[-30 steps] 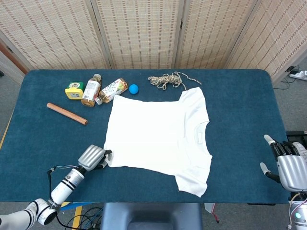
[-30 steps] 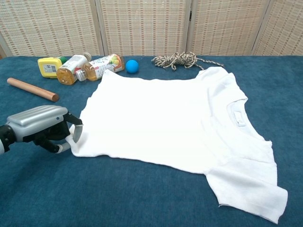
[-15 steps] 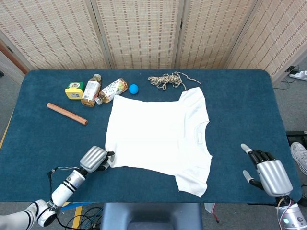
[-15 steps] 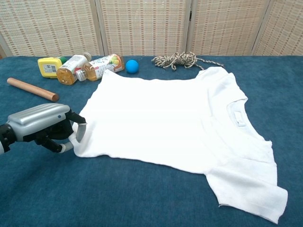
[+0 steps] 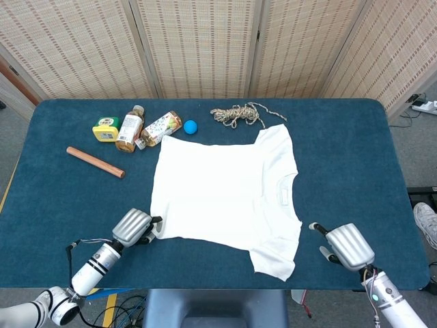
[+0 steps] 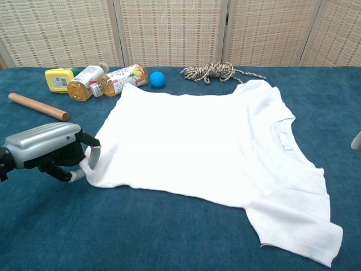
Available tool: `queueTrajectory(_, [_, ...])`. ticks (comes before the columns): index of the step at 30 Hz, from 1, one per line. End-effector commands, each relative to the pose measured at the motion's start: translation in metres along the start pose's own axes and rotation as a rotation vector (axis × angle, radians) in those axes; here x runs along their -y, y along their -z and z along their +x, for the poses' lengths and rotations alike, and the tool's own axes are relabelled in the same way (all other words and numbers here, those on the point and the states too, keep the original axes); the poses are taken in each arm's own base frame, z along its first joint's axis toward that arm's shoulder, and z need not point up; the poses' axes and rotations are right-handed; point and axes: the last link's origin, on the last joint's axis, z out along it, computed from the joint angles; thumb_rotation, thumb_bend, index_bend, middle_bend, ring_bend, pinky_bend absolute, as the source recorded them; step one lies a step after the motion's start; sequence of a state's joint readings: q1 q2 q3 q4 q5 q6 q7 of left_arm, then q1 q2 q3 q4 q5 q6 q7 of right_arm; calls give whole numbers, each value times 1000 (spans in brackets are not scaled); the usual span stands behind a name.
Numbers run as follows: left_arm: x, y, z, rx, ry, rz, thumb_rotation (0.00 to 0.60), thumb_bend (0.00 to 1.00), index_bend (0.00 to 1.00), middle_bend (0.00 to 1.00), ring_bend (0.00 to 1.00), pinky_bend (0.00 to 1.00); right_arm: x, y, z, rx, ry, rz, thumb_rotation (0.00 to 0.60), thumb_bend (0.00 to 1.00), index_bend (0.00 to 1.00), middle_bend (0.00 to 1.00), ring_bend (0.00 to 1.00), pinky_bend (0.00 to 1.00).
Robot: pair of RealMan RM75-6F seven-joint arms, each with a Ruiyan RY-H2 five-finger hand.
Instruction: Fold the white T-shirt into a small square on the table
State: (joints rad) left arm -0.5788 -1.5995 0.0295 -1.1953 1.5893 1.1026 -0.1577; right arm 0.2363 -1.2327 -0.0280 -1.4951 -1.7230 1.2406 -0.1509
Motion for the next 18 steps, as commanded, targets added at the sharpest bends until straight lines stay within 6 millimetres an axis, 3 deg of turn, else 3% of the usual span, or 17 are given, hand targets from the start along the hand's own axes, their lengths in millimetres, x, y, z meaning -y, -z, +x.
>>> queueTrajectory(1, [1, 1, -1, 1, 3, 6, 600, 485, 623, 1000, 952, 1000, 2, -12, -12, 42, 11, 38, 600, 327, 325, 817, 912, 968])
queueTrajectory(18, [2, 1, -2, -6, 16, 15, 600, 485, 622, 1000, 952, 1000, 9, -47, -45, 85, 14, 83, 600, 290, 353, 825, 934, 981])
